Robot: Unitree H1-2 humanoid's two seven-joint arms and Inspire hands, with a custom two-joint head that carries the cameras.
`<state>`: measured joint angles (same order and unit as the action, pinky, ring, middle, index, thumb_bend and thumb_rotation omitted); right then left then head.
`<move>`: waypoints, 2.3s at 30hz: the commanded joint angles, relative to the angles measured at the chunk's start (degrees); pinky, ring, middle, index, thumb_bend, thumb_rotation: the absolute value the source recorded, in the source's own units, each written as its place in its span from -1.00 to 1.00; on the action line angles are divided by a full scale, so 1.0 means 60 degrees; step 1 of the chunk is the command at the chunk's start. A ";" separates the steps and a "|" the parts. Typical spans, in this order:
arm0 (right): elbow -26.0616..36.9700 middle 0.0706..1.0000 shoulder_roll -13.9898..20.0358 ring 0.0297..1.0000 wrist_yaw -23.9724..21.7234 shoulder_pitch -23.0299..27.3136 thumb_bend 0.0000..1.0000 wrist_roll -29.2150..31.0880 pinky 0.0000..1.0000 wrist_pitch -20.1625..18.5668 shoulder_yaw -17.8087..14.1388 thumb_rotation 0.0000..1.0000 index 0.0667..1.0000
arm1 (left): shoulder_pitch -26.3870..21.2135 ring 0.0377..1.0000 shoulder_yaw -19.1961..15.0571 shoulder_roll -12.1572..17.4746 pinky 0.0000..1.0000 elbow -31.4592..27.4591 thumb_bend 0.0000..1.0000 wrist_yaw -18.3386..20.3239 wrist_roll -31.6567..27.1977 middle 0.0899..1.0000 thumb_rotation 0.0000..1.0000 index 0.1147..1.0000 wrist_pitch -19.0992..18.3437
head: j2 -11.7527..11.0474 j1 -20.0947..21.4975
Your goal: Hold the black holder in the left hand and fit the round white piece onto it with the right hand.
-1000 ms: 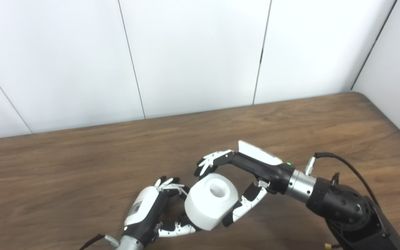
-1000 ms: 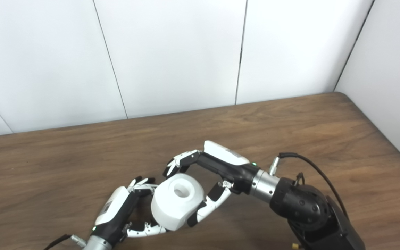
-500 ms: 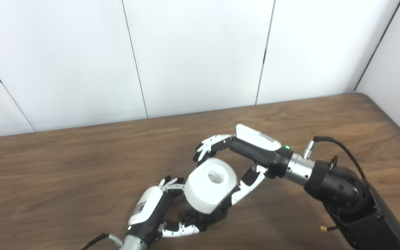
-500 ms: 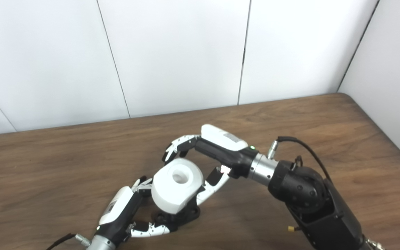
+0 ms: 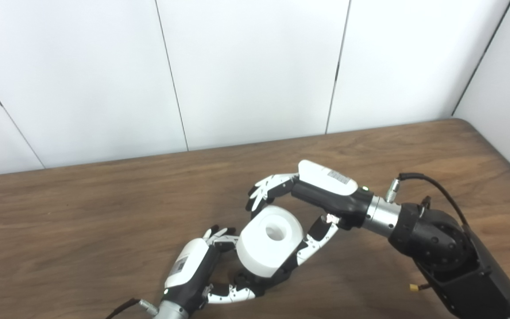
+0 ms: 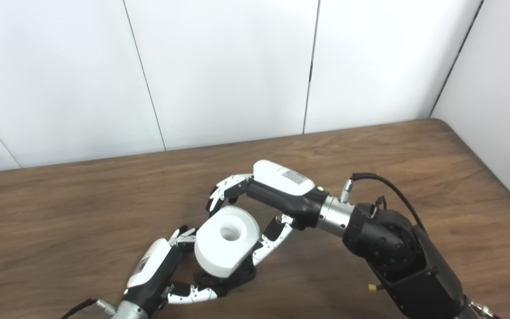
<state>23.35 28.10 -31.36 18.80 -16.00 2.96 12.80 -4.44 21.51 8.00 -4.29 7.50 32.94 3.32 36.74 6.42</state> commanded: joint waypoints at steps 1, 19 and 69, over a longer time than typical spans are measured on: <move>0.0110 0.37 0.0207 0.58 0.0072 0.0263 0.05 -0.0029 0.28 0.0466 -0.0071 -0.72 -0.11 | -0.0015 0.82 0.0062 -0.0064 1.00 -0.0349 0.05 0.0062 -0.0021 0.47 -0.88 -0.17 0.0030 | 0.0055 0.0046; -0.0365 0.37 0.0340 0.60 0.0081 0.0166 0.04 -0.0340 0.29 0.0791 -0.0031 -0.72 -0.11 | 0.0111 0.82 0.0029 -0.0131 1.00 -0.0627 0.05 0.0198 -0.0043 0.46 -0.88 -0.17 -0.0050 | 0.0119 0.0024; -0.0835 0.37 0.0144 0.62 0.0027 -0.0322 0.04 -0.0230 0.36 0.1080 0.0335 -0.72 -0.11 | 0.0109 0.82 0.0139 -0.0321 1.00 -0.0816 0.05 0.0171 0.0134 0.46 -0.88 -0.17 -0.0205 | 0.0244 -0.0167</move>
<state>18.55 28.93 -31.70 15.51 -18.05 7.67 14.84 -2.79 22.04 7.26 -7.58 9.41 33.77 1.16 38.14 5.45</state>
